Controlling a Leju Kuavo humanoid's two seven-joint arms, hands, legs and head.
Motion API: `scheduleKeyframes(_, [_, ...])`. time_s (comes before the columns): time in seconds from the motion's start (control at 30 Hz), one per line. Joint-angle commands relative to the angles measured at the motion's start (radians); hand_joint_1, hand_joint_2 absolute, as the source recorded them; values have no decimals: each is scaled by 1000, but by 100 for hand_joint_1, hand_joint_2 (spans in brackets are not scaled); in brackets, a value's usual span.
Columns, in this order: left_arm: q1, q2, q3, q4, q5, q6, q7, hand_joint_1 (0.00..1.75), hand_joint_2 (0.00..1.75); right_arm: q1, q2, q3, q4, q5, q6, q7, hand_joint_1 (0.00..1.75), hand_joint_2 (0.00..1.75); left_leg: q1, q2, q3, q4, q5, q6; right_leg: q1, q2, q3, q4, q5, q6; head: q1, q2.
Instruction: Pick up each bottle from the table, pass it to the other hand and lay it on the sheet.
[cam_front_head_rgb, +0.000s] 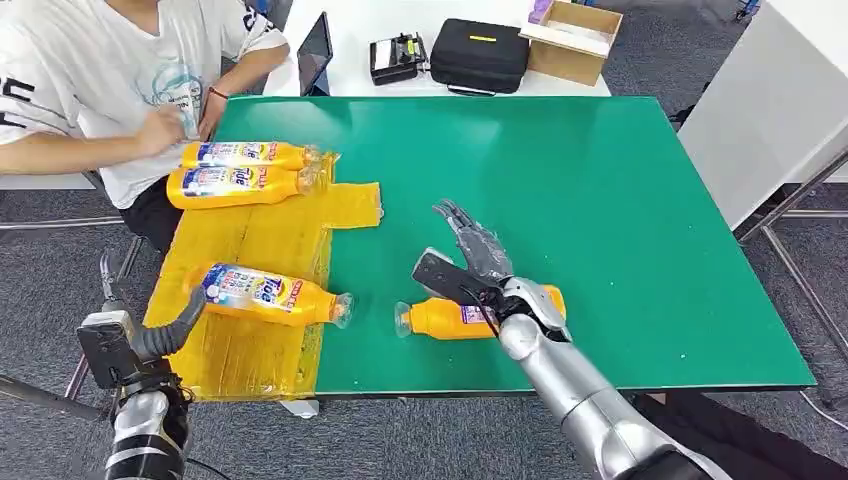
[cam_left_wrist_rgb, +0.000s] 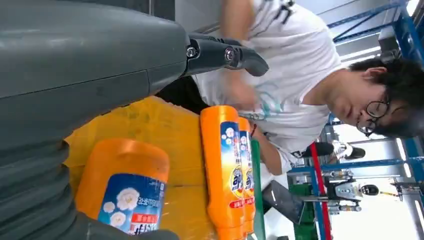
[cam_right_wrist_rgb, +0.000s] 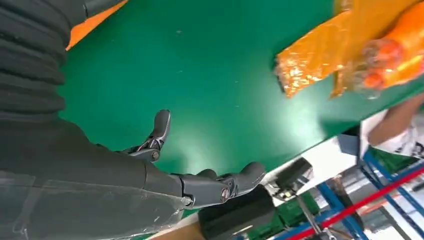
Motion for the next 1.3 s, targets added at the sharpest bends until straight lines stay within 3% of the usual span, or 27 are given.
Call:
scheduleKeyframes(0.03, [-49, -14, -23, 130, -51, -6, 15, 0, 175, -70, -84, 148, 120, -68, 151, -54, 0, 175, 0, 1, 3, 0, -1, 1, 1, -1, 4, -1, -1, -2, 0, 0])
scheduleKeyframes(0.37, [-120, -22, -63, 268, -68, -16, -3, 0, 175, -111, -161, 330, 78, -146, 262, -88, 0, 175, 0, 0, 3, 0, -1, 1, 0, -2, 4, 0, -2, -4, 0, 0])
scheduleKeyframes(0.67, [-109, -19, -65, 258, -67, -19, -3, 0, 175, -131, -270, 403, -23, -178, 268, -44, 0, 175, -1, 1, 3, 2, -2, 1, 0, -1, 4, 0, -2, -3, 0, 0])
scheduleKeyframes(1.3, [-74, -25, -65, 214, -66, -34, 14, 0, 175, -65, -361, 402, -126, -144, 196, 11, 0, 175, -1, 1, 1, 0, -1, 1, 0, 0, 2, -1, -1, -2, 0, 0])
